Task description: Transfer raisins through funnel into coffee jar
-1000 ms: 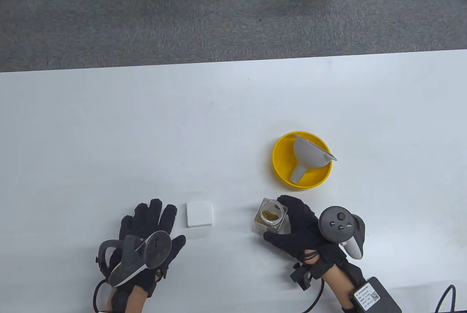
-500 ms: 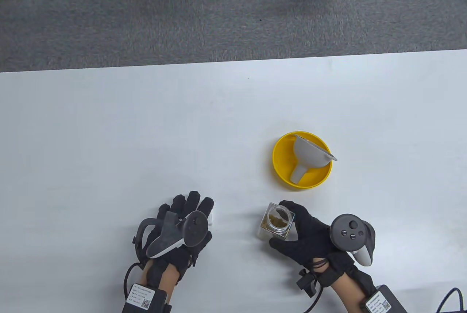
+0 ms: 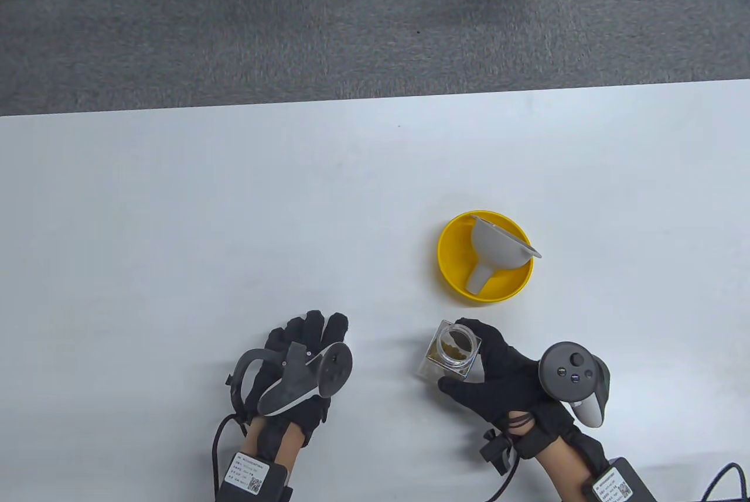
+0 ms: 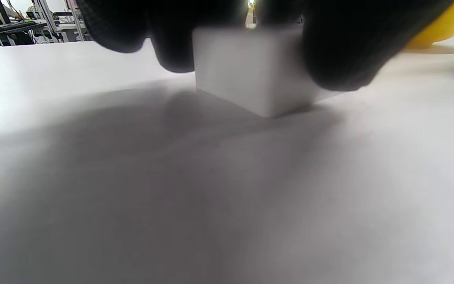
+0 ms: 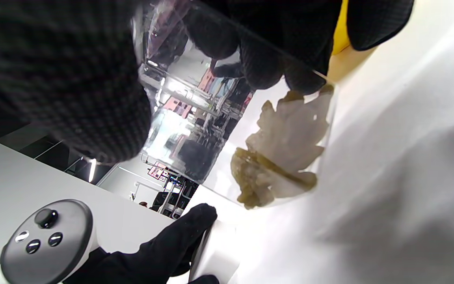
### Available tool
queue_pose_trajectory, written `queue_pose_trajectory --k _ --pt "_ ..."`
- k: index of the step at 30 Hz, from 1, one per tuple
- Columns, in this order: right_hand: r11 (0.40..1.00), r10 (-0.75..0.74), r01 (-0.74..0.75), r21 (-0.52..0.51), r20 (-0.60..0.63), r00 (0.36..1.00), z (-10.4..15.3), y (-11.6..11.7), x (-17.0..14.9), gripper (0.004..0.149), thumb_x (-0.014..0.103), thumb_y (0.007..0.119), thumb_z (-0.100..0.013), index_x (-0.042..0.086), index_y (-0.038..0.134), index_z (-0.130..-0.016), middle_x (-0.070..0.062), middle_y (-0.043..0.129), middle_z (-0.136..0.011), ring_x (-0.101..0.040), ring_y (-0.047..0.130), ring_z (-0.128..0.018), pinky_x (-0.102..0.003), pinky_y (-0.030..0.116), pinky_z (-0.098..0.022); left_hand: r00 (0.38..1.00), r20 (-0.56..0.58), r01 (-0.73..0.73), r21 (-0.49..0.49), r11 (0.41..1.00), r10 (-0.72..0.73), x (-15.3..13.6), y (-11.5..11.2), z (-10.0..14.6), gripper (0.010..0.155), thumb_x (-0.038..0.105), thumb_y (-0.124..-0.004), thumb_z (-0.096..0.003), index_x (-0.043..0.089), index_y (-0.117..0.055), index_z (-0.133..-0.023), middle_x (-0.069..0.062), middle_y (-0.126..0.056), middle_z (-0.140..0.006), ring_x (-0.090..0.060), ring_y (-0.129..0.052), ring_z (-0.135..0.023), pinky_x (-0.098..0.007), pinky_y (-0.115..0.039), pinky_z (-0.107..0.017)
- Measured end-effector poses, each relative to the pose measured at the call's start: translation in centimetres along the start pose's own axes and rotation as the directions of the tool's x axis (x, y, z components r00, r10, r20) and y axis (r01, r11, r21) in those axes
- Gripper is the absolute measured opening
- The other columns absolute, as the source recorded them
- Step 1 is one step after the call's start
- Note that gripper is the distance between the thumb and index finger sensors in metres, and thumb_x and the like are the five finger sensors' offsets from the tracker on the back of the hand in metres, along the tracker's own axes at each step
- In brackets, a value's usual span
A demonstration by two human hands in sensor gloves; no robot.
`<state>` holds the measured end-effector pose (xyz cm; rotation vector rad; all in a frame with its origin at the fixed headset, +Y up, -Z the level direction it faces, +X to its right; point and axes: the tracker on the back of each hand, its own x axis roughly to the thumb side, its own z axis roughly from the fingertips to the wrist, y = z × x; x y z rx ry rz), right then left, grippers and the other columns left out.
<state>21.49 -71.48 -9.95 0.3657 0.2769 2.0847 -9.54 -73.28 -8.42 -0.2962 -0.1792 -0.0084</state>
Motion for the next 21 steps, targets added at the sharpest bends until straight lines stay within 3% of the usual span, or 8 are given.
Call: queue_pose_trajectory --k 7,11,15,21 --pt "1.000 -0.002 0.002 -0.015 -0.014 1.000 0.0 -0.1 -0.2 0.092 0.055 0.103 -0.032 0.012 0.054 -0.097 -0.025 0.071 -0.103 -0.048 0.082 -0.092 -0.070 0.062 -0.067 1.000 0.001 0.007 0.022 1.000 -0.007 0.3 0.1 0.1 0.081 0.052 -0.087 -0.0436 0.032 -0.046 -0.110 -0.014 -0.065 -0.114 -0.040 -0.076 -0.098 -0.056 -0.068 -0.072" --pt "1.000 -0.003 0.003 -0.019 -0.019 1.000 0.0 -0.1 -0.2 0.091 0.055 0.103 -0.032 0.012 0.054 -0.097 -0.025 0.071 -0.103 -0.048 0.082 -0.092 -0.070 0.062 -0.067 0.991 0.071 -0.123 0.175 0.977 0.112 -0.2 1.1 1.1 0.080 0.054 -0.084 -0.0452 0.033 -0.043 -0.110 -0.014 -0.062 -0.114 -0.040 -0.074 -0.097 -0.054 -0.068 -0.072" --pt "1.000 -0.027 0.027 0.013 0.003 1.000 -0.1 0.4 -0.1 0.092 0.055 0.103 -0.032 0.013 0.055 -0.097 -0.024 0.072 -0.103 -0.047 0.083 -0.091 -0.070 0.063 -0.067 0.932 0.170 -0.360 0.316 0.878 0.321 -0.7 2.9 2.7 0.079 0.057 -0.079 -0.0473 0.032 -0.039 -0.111 -0.016 -0.061 -0.113 -0.041 -0.080 -0.095 -0.054 -0.073 -0.071" --pt "0.999 -0.023 0.022 0.038 0.033 0.999 0.0 1.3 0.5 0.091 0.056 0.103 -0.032 0.013 0.055 -0.097 -0.024 0.072 -0.103 -0.046 0.084 -0.090 -0.070 0.063 -0.067 0.724 0.359 -0.685 0.274 0.675 0.589 -0.2 3.9 4.0 0.080 0.059 -0.075 -0.0492 0.029 -0.035 -0.111 -0.019 -0.058 -0.111 -0.042 -0.086 -0.090 -0.053 -0.079 -0.067"
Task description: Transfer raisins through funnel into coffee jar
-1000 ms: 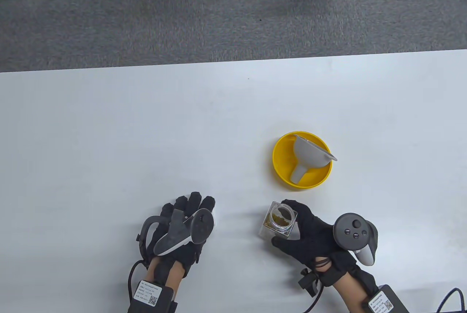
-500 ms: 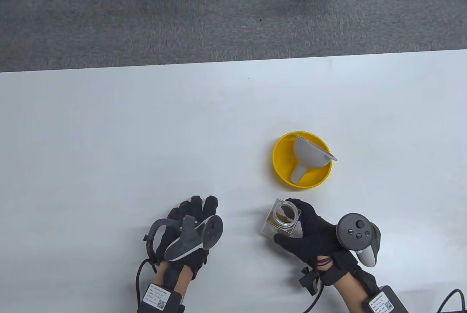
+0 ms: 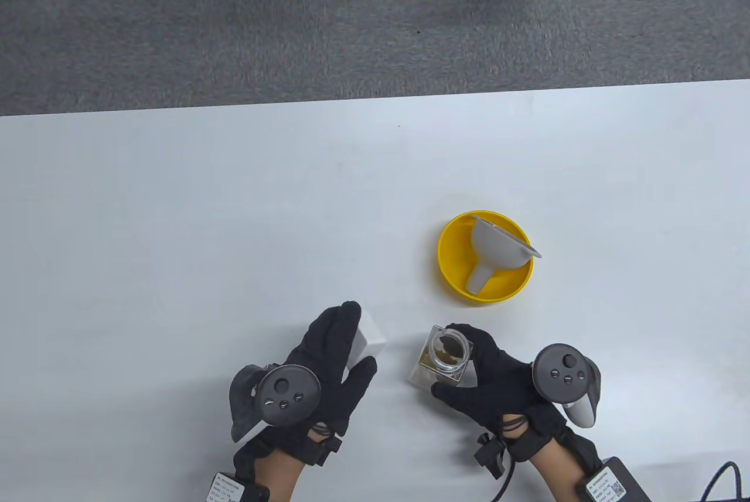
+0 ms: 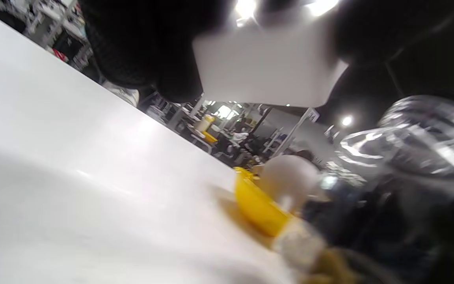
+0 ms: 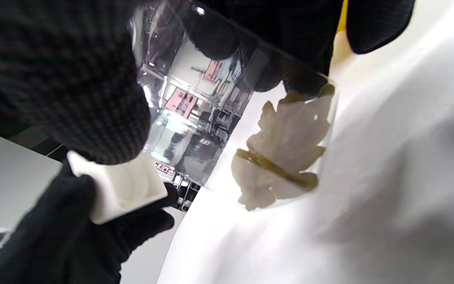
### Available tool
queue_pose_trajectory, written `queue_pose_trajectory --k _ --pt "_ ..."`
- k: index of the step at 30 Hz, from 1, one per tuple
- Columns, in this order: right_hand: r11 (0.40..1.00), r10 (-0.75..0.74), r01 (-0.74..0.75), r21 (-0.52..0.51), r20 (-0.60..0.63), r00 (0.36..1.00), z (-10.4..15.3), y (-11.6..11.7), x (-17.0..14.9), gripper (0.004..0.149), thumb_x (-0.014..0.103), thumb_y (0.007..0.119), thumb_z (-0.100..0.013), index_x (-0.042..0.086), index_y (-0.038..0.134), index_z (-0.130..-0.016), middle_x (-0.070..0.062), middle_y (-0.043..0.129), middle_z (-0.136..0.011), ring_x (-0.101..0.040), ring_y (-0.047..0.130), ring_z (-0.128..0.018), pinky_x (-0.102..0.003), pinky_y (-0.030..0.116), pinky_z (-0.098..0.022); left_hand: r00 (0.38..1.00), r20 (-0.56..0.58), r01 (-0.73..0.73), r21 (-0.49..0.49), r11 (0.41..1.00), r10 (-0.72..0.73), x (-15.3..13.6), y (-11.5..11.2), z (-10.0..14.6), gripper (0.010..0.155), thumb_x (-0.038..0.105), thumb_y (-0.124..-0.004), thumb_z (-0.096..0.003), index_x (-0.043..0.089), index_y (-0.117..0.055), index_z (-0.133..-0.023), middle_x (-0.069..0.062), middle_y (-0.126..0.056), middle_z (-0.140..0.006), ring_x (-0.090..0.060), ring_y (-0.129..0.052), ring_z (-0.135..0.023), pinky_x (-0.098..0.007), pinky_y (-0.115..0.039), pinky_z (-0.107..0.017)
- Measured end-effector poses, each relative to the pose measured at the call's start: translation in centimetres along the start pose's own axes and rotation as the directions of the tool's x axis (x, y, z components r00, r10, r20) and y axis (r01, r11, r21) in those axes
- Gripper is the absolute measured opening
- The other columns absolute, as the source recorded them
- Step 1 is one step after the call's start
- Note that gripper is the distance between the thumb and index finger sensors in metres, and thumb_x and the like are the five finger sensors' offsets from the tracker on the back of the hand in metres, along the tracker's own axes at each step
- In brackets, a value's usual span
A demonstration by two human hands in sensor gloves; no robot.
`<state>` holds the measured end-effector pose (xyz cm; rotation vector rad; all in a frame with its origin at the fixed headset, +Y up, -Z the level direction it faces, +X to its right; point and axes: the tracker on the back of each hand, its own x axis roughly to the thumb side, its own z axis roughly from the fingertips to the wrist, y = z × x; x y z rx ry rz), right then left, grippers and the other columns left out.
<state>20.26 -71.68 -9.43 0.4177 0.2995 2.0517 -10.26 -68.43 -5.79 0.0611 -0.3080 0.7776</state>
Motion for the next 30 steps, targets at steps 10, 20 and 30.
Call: queue_pose_trajectory --k 10,20,30 --pt "0.999 0.049 -0.047 -0.018 0.092 0.995 0.5 1.2 1.5 0.091 0.056 0.104 -0.031 0.013 0.057 -0.097 -0.022 0.075 -0.102 -0.047 0.086 -0.088 -0.070 0.066 -0.066 0.982 0.139 -0.136 0.054 0.989 0.128 3.4 -0.8 0.5 0.081 0.064 -0.076 -0.0476 0.026 -0.040 -0.110 -0.016 -0.063 -0.110 -0.037 -0.086 -0.085 -0.047 -0.078 -0.064" --pt "0.995 0.102 -0.100 -0.025 0.114 0.988 0.7 2.1 1.8 0.091 0.057 0.106 -0.030 0.011 0.062 -0.095 -0.024 0.080 -0.098 -0.046 0.092 -0.084 -0.068 0.069 -0.065 0.977 0.156 -0.148 0.011 0.989 0.145 4.3 -1.6 0.4 0.080 0.062 -0.077 -0.0479 0.028 -0.040 -0.110 -0.014 -0.059 -0.112 -0.037 -0.081 -0.092 -0.051 -0.074 -0.069" --pt "0.988 0.151 -0.149 -0.031 0.099 0.984 0.7 2.7 1.9 0.091 0.057 0.106 -0.030 0.010 0.063 -0.095 -0.024 0.082 -0.096 -0.046 0.093 -0.083 -0.067 0.072 -0.063 0.984 0.179 -0.002 0.024 1.000 -0.002 5.2 -2.1 0.6 0.077 0.060 -0.081 -0.0463 0.030 -0.048 -0.109 -0.015 -0.060 -0.112 -0.039 -0.080 -0.091 -0.051 -0.073 -0.069"
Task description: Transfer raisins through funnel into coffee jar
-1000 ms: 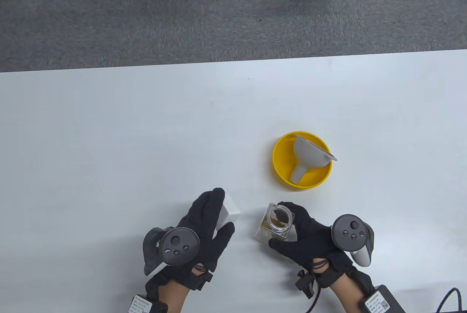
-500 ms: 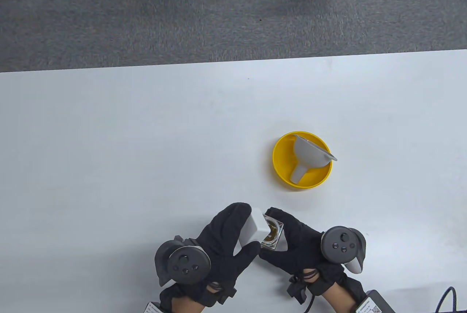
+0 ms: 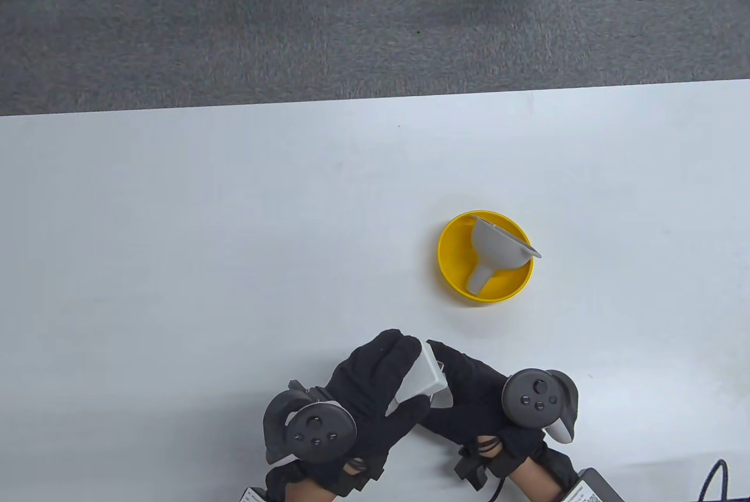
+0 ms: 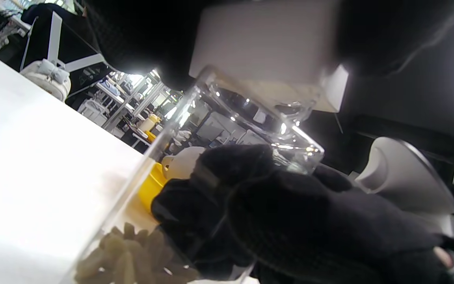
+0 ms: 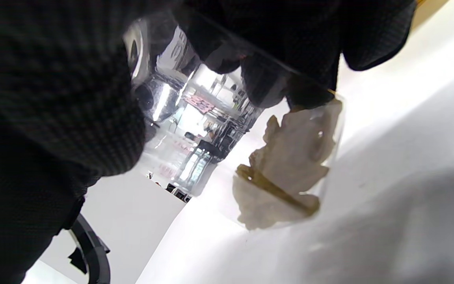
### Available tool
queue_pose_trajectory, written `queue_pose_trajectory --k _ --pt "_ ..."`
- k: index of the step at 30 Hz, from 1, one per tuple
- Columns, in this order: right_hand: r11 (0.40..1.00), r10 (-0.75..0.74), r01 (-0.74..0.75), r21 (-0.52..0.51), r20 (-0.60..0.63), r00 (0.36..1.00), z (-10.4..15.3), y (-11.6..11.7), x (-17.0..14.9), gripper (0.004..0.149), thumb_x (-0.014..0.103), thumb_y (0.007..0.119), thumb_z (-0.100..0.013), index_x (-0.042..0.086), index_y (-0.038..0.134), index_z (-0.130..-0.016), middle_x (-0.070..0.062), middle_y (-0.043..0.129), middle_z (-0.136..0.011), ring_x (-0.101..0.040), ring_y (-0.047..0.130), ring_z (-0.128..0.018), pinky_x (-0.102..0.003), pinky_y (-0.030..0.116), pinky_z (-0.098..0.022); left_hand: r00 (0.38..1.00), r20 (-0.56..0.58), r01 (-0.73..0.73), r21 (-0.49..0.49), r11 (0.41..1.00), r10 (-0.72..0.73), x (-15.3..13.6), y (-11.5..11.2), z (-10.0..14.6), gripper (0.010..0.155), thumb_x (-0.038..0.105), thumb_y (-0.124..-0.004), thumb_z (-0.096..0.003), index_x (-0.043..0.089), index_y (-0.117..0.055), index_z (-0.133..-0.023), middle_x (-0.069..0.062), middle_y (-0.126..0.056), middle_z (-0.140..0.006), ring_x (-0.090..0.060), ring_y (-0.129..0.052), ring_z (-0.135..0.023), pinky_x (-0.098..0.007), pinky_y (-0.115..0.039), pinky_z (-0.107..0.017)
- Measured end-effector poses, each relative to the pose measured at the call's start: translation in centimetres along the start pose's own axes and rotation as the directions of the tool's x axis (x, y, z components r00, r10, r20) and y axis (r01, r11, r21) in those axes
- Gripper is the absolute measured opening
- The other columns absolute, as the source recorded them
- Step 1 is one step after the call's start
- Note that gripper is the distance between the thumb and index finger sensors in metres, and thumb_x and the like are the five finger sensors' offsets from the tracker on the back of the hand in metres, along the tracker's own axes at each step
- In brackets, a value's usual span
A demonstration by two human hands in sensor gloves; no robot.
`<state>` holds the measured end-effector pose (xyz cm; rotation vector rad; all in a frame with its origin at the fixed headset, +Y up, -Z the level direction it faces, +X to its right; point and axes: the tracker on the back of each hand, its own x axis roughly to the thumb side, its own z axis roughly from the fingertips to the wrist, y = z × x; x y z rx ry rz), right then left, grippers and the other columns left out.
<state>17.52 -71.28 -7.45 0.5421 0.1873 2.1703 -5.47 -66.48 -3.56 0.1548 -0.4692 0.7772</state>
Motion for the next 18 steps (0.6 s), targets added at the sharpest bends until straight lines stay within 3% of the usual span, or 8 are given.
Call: queue_pose_trajectory --k 12,18 --pt "0.983 0.164 -0.165 -0.075 -0.015 0.986 0.5 -0.1 1.1 0.091 0.059 0.110 -0.027 0.009 0.070 -0.092 -0.026 0.090 -0.089 -0.047 0.100 -0.073 -0.064 0.081 -0.055 0.995 -0.009 0.095 0.023 0.995 -0.095 0.3 0.1 0.2 0.071 0.057 -0.092 -0.0420 0.037 -0.064 -0.104 -0.015 -0.069 -0.108 -0.040 -0.085 -0.087 -0.051 -0.078 -0.065" --pt "0.948 0.286 -0.281 -0.147 0.014 0.958 0.9 -0.1 1.8 0.091 0.059 0.111 -0.026 0.009 0.071 -0.091 -0.025 0.091 -0.088 -0.046 0.101 -0.073 -0.064 0.081 -0.056 0.982 -0.059 0.186 0.068 0.980 -0.182 0.8 -0.2 0.3 0.076 0.065 -0.096 -0.0397 0.035 -0.063 -0.102 -0.014 -0.074 -0.101 -0.038 -0.093 -0.074 -0.045 -0.085 -0.055"
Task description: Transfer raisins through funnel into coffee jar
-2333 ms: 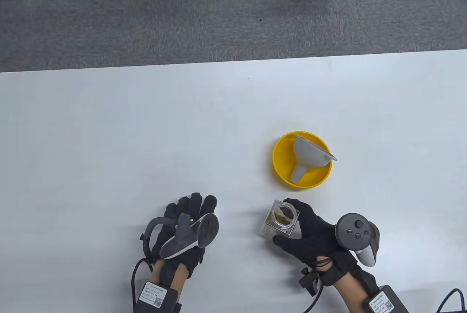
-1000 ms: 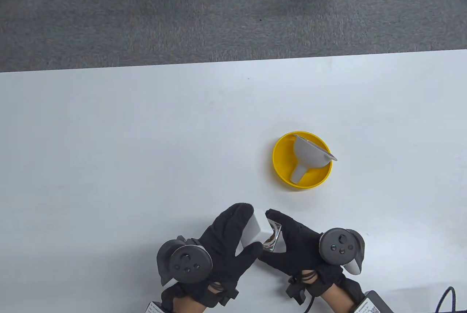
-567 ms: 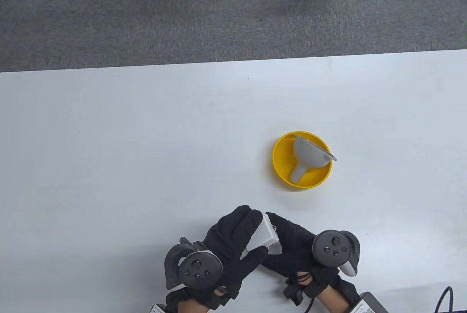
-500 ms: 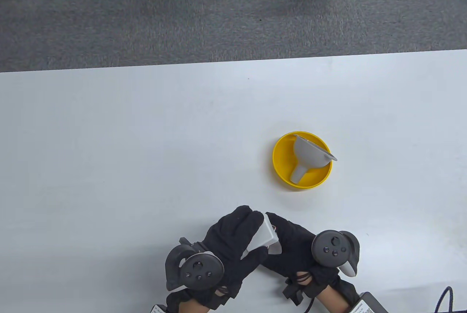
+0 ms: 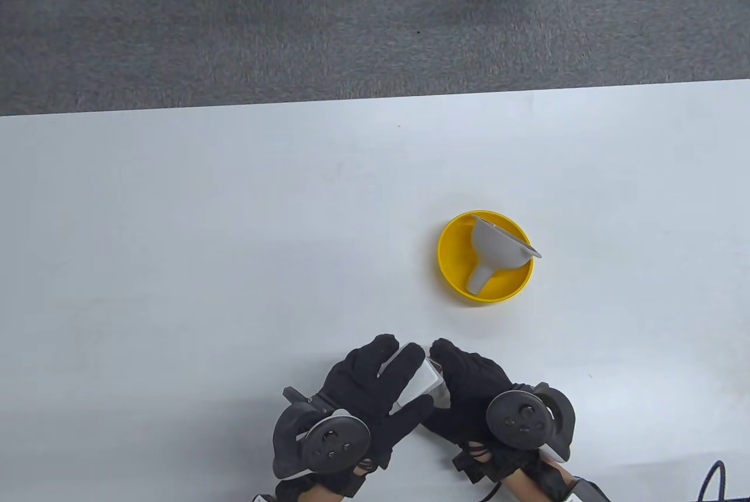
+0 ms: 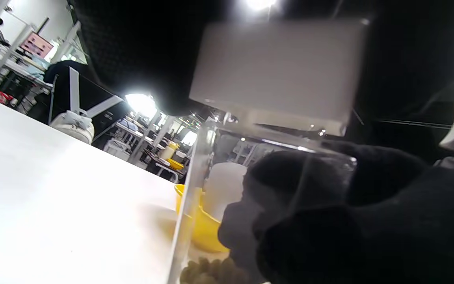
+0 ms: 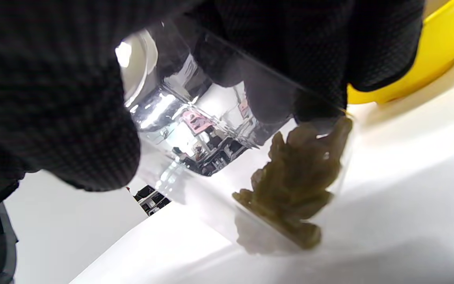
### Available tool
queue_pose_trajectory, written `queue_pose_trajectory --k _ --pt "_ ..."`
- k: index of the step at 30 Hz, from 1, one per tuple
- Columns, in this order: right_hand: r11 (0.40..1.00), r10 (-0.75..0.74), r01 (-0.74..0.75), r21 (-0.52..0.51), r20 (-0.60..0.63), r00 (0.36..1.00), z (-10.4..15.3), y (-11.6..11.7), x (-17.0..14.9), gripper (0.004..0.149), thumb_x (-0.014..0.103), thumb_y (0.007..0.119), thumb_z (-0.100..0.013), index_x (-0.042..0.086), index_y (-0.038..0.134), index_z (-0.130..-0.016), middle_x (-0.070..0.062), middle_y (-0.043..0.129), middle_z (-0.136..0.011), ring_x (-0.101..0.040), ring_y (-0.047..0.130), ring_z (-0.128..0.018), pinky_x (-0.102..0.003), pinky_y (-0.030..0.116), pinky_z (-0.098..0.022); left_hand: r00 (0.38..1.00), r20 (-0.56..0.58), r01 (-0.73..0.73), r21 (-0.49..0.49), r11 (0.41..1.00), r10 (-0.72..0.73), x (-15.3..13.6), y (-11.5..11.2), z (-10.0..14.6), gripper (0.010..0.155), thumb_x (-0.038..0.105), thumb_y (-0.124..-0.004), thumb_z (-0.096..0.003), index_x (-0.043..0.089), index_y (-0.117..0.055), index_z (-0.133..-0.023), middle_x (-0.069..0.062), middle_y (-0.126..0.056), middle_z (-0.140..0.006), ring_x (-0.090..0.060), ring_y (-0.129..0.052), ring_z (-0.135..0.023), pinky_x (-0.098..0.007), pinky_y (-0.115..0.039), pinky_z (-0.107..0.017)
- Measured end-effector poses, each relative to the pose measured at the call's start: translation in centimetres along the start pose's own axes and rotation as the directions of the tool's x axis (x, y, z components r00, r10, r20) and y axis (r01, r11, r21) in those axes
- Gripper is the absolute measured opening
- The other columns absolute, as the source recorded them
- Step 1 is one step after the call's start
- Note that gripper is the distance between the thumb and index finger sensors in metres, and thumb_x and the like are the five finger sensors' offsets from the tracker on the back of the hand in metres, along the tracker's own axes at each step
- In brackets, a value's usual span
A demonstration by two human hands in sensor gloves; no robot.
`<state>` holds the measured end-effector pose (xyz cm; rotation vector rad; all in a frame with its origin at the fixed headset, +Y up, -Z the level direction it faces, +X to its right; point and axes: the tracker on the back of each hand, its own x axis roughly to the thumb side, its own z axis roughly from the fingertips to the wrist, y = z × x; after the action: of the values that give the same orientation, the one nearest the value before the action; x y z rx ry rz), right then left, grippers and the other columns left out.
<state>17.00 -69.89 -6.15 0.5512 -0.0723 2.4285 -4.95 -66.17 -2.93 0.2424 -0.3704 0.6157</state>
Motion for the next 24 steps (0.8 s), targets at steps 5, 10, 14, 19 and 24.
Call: queue_pose_trajectory --k 5,10,14,19,24 --pt "0.988 -0.137 0.137 0.075 -0.004 0.991 -0.5 -0.5 -0.7 0.090 0.061 0.109 -0.028 0.009 0.072 -0.091 -0.024 0.092 -0.087 -0.044 0.102 -0.072 -0.063 0.082 -0.056 0.986 0.053 -0.152 -0.061 0.987 0.155 -0.5 0.0 -0.2 0.063 0.054 -0.084 -0.0451 0.039 -0.065 -0.103 -0.008 -0.063 -0.116 -0.042 -0.080 -0.094 -0.053 -0.075 -0.069" --pt "0.789 -0.536 0.537 0.299 -0.093 0.839 -0.9 0.1 -1.5 0.090 0.058 0.110 -0.028 0.008 0.071 -0.091 -0.025 0.092 -0.087 -0.045 0.100 -0.073 -0.063 0.080 -0.057 0.613 -0.053 -0.759 -0.318 0.569 0.788 -2.9 -1.3 -1.0 0.047 0.044 -0.068 -0.0520 0.045 -0.073 -0.099 0.013 -0.045 -0.125 -0.043 -0.030 -0.111 -0.064 -0.035 -0.079" --pt "0.835 -0.473 0.478 0.271 -0.088 0.877 -0.9 0.1 -1.3 0.090 0.060 0.109 -0.028 0.009 0.070 -0.092 -0.023 0.091 -0.088 -0.044 0.100 -0.074 -0.063 0.080 -0.058 0.615 -0.068 -0.758 -0.323 0.566 0.785 -3.6 -1.1 -0.9 0.047 0.044 -0.066 -0.0551 0.043 -0.069 -0.102 0.009 -0.036 -0.127 -0.044 -0.028 -0.111 -0.066 -0.033 -0.079" --pt "0.925 -0.327 0.341 0.170 -0.104 0.939 -0.6 0.1 -1.3 0.091 0.061 0.109 -0.028 0.010 0.069 -0.092 -0.022 0.090 -0.089 -0.044 0.100 -0.074 -0.063 0.080 -0.057 0.923 -0.036 -0.384 -0.100 0.918 0.382 -2.1 0.6 0.0 0.076 0.071 -0.071 -0.0483 0.036 -0.048 -0.112 -0.011 -0.038 -0.124 -0.047 -0.052 -0.106 -0.064 -0.051 -0.076" --pt "0.953 -0.266 0.282 0.113 -0.136 0.954 -0.4 0.0 -1.3 0.092 0.061 0.110 -0.026 0.011 0.068 -0.091 -0.021 0.090 -0.089 -0.043 0.100 -0.073 -0.063 0.080 -0.057 0.997 -0.050 -0.055 -0.043 0.998 0.053 -0.3 0.3 0.4 0.083 0.073 -0.079 -0.0445 0.030 -0.050 -0.110 -0.014 -0.058 -0.112 -0.039 -0.076 -0.093 -0.056 -0.069 -0.069"
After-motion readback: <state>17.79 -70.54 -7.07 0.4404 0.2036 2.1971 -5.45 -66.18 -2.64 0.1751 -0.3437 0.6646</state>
